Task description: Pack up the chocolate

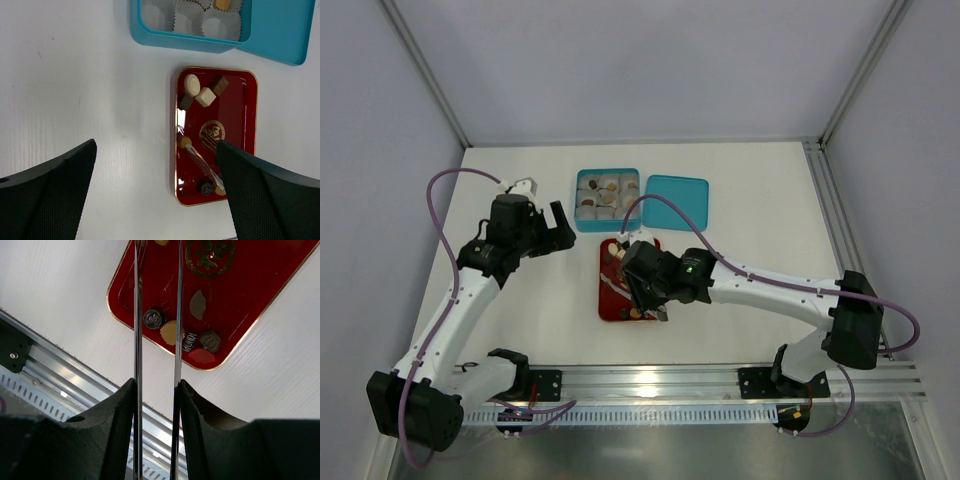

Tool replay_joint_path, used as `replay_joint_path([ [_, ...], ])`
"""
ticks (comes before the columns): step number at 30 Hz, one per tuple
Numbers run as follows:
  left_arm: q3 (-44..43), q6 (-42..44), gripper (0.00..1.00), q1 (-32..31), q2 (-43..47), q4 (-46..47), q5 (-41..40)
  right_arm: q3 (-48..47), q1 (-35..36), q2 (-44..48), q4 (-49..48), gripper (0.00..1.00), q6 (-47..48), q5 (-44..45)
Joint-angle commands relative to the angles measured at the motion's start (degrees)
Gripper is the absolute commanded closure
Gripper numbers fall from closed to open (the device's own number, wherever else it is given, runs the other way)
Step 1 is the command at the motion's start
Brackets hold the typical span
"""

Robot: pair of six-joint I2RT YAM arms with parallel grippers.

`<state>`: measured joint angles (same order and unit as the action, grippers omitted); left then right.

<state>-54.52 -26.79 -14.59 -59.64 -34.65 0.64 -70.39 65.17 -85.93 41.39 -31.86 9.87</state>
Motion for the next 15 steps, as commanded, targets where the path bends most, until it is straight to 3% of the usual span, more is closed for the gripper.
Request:
replay_joint_path([
  [1,0.21,0.24,0.0,0.26,0.22,0.38,-0.12,-0.89,0.4,-0.47,-2.45,0.59,-0.58,-0.11],
  [15,0.29,0.24,0.0,0.26,0.31,0.29,-0.2,-1.42,0.49,-3.37,-3.5,0.59,-0.4,-0.64],
])
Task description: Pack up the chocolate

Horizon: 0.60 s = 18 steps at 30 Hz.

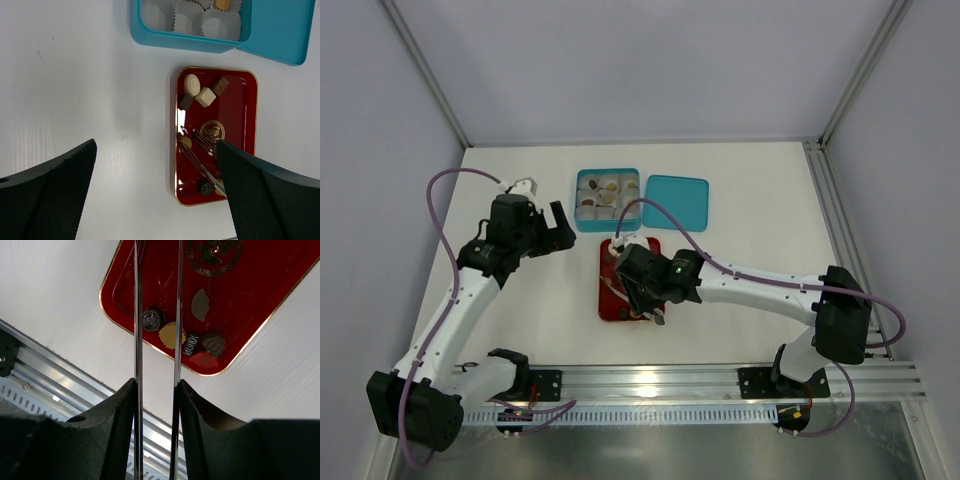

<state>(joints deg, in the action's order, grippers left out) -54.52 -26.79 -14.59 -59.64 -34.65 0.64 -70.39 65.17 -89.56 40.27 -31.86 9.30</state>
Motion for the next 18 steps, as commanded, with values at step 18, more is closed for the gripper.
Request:
replay_joint_path([
  [18,0.12,0.24,0.0,0.26,0.4,0.29,-0.12,-1.24,0.49,-1.14,-2.48,0.63,-0.22,0.1],
])
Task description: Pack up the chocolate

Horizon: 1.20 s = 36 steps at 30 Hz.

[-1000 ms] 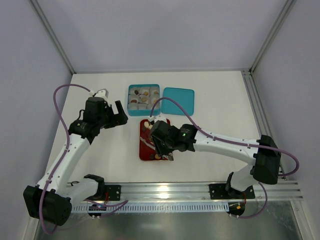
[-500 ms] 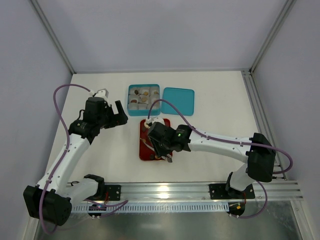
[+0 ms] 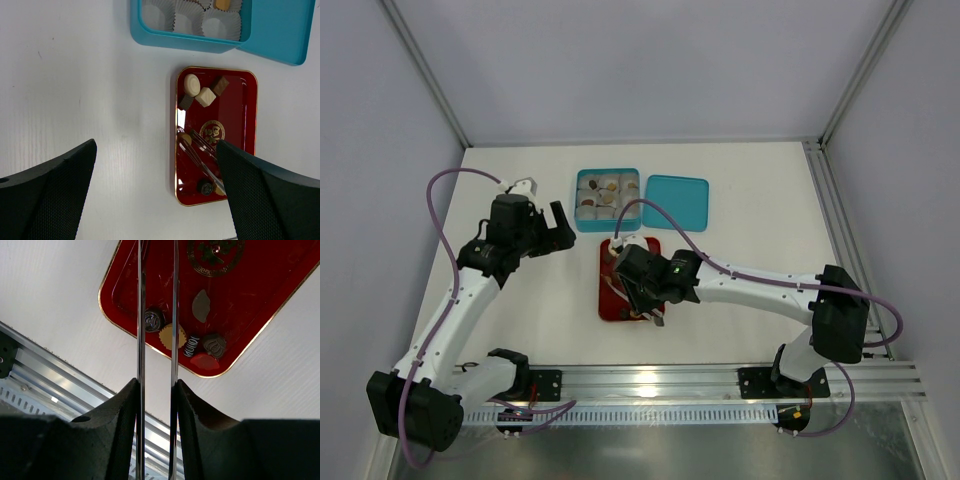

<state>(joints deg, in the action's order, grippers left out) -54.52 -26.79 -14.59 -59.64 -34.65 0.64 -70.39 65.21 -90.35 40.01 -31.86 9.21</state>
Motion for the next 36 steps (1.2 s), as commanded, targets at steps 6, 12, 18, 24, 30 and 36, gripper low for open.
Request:
replay_joint_path([
  [6,0.2,0.24,0.0,0.26,0.4,0.38,-0.03,-1.42,0.44,-0.88,-2.48,0.62,-0.22,0.19],
  [12,0.12,0.24,0.0,0.26,0.4,0.29,-0.03,-1.77,0.36,-0.97,-2.39,0.59,-0.22,0.98],
  [18,0.12,0.24,0.0,0.18,0.4,0.2,-0.12,-0.8,0.0,-1.06,-3.18,0.6,-0.58,1.07],
  [24,0.21,0.24,0.0,0.18,0.57,0.29,-0.12,-0.19,-0.35,-1.15,-4.15,0.63,-0.84,0.98],
  [30,0.21,0.16,0.0,0.18,0.66,0.29,-0.03,0.69,-0.7,-0.71,-3.97,0.64,-1.1,1.25],
  [36,0.21,0.15,0.0,0.26,0.66,0.29,-0.03,1.4,-1.49,2.1,-2.39,0.67,-1.19,2.47],
])
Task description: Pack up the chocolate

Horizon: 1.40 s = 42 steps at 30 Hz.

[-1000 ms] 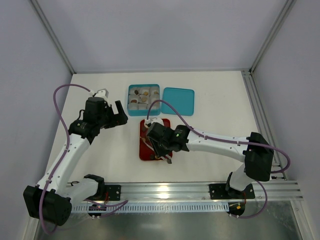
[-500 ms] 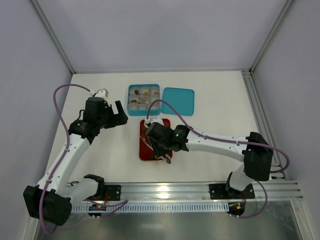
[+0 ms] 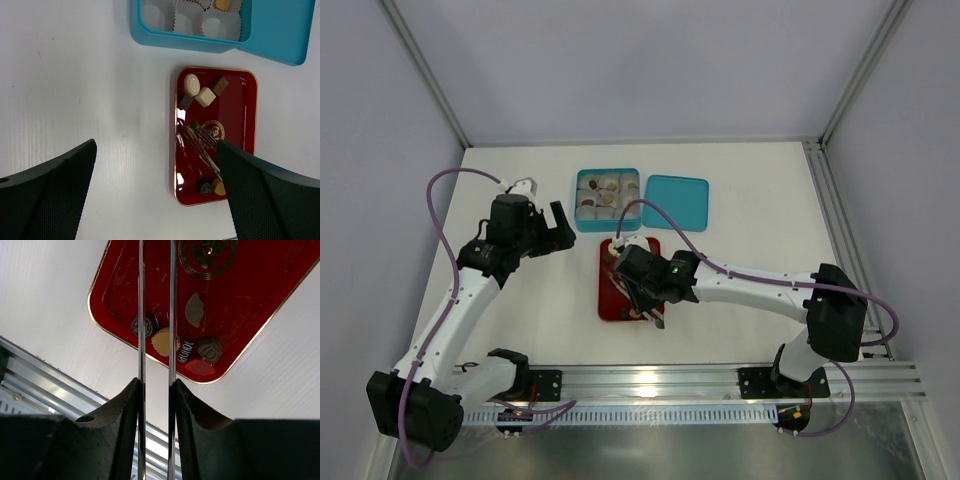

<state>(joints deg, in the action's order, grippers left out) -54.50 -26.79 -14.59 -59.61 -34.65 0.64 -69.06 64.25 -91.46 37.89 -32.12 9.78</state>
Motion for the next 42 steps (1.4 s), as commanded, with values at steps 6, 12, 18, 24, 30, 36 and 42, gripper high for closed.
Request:
replay_joint_path([
  [6,0.1,0.15,0.0,0.26,0.47,0.29,0.06,-0.46,-1.32,6.73,1.83,0.67,-0.67,3.14],
  [12,0.18,0.15,0.0,0.26,0.38,0.2,0.06,-0.55,-1.93,8.58,2.36,0.67,-0.66,3.23],
  [18,0.27,0.15,0.0,0.26,0.38,0.29,0.06,-0.55,-2.55,9.19,2.19,0.67,-0.58,2.88],
  [24,0.27,0.15,0.0,0.18,0.38,0.38,0.06,-0.73,-3.43,9.46,1.84,0.67,-0.14,2.09],
  [30,0.18,0.07,0.0,0.18,0.29,0.29,0.06,-2.13,-5.01,9.63,1.75,0.67,0.83,1.21],
  [36,0.18,0.07,0.0,0.18,0.29,0.38,0.06,-5.73,-9.31,9.11,0.78,0.67,3.11,-1.08],
  [42,0.18,0.15,0.0,0.18,0.38,0.29,-0.03,-11.53,-13.71,6.04,0.26,0.67,5.66,-2.92],
])
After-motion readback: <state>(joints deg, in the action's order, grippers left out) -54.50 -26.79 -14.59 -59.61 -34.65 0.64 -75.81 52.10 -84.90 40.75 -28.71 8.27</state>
